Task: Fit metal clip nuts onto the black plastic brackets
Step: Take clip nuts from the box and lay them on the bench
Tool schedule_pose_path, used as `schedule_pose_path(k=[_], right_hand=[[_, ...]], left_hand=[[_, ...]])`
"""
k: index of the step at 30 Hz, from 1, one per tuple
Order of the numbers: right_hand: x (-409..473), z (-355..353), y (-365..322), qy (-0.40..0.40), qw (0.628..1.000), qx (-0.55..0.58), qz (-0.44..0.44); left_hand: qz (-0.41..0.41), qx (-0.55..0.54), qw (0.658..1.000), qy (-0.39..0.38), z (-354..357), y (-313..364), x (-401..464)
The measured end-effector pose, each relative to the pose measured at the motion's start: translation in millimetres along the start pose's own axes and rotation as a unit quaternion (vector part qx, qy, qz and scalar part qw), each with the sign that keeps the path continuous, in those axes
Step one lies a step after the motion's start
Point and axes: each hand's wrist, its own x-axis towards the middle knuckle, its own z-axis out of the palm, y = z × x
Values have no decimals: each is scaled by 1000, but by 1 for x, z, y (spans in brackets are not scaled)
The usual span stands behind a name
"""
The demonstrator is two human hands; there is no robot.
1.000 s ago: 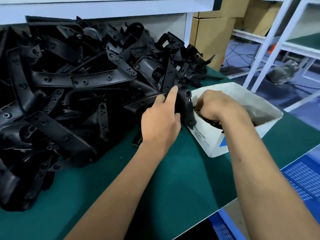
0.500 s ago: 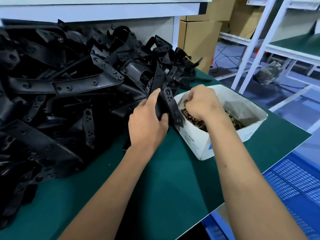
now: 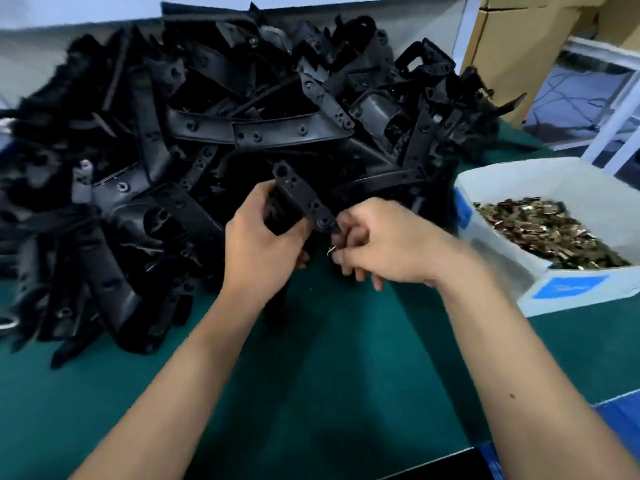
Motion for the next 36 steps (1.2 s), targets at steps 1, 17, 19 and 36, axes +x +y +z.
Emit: schedule_pose_path(k=[1, 17, 19, 36], right_hand=[[5, 15, -4, -35, 999, -25, -11], [20, 65, 7, -48, 998, 12, -45], [22, 66, 7, -10, 998, 45, -43], [33, 95, 7, 93, 936, 340, -9]], left_hand=[[1, 12, 1000, -17, -16, -7, -2], [115, 273, 951, -82, -81, -40, -8], [93, 247, 957, -116, -86, -40, -13], [77, 252, 958, -113, -79, -45, -21]])
